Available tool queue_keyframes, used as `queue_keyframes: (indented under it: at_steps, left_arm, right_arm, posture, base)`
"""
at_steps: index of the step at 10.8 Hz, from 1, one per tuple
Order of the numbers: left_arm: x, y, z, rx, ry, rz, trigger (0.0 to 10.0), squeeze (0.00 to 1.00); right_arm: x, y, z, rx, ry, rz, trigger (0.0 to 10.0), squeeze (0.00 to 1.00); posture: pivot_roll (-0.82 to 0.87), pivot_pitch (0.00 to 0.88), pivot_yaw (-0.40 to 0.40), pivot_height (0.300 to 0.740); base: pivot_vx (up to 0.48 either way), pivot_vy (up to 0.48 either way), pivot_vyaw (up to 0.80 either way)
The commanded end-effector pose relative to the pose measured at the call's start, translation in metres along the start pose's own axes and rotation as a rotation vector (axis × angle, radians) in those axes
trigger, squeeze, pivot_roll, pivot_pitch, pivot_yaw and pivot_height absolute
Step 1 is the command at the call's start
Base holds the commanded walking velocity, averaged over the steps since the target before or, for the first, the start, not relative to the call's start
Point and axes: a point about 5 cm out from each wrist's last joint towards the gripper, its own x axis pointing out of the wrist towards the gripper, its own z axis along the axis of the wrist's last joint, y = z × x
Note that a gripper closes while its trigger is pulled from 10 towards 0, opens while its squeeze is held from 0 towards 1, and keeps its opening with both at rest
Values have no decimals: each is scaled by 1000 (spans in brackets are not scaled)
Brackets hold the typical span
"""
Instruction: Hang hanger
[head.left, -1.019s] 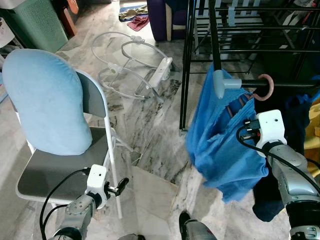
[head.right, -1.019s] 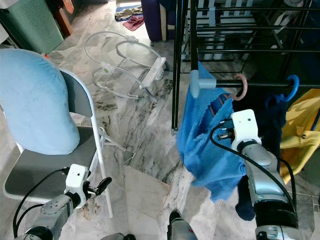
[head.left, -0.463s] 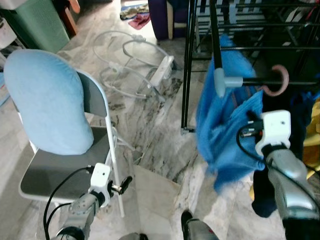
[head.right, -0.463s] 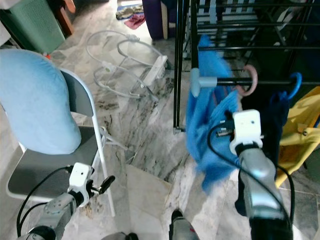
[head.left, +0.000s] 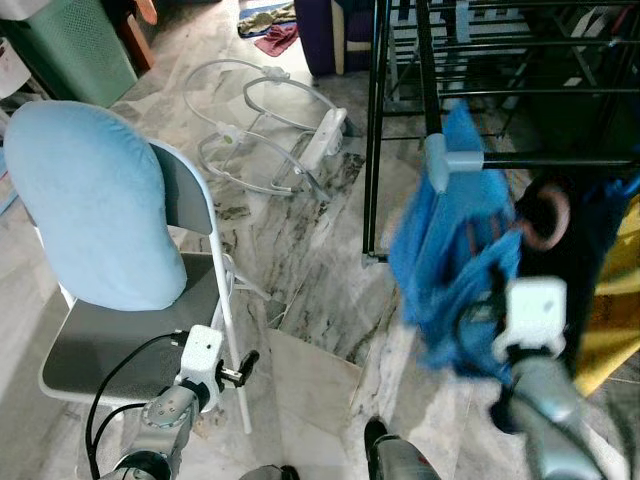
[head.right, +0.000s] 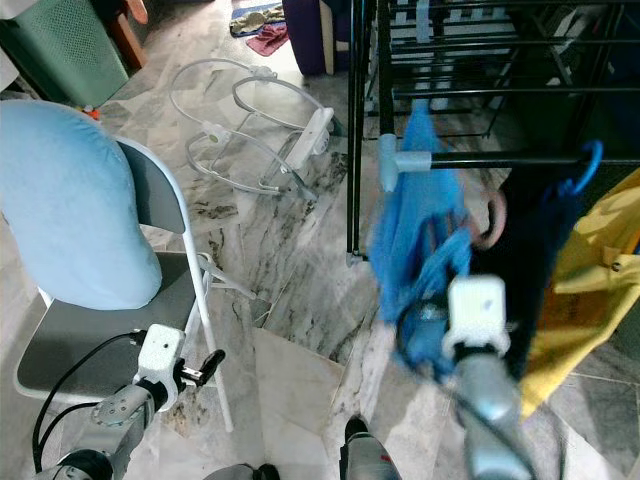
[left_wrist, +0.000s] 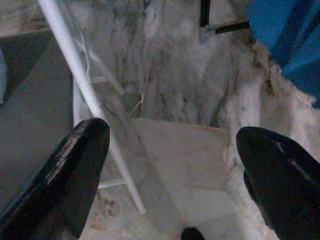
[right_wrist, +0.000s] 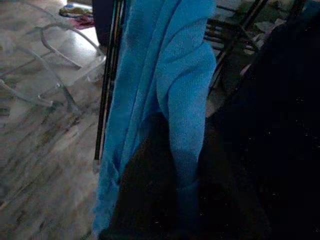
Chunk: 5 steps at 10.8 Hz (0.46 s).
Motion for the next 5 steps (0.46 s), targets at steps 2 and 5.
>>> queue_keyframes:
  at_steps: [2, 5]
  left_arm:
    - [4, -3, 14, 15, -96, -18, 10000, 0]
    - [21, -24, 48, 55, -200, -18, 10000, 0]
  right_arm:
    - [-14, 19, -19, 18, 57, 44, 0, 0]
    - [-20, 37, -29, 88, 94, 100, 0, 0]
  posture:
    - [-173, 206, 123, 740]
    - [-164, 202, 121, 740]
  base:
    - [0, 0, 0]
    - [0, 0, 0]
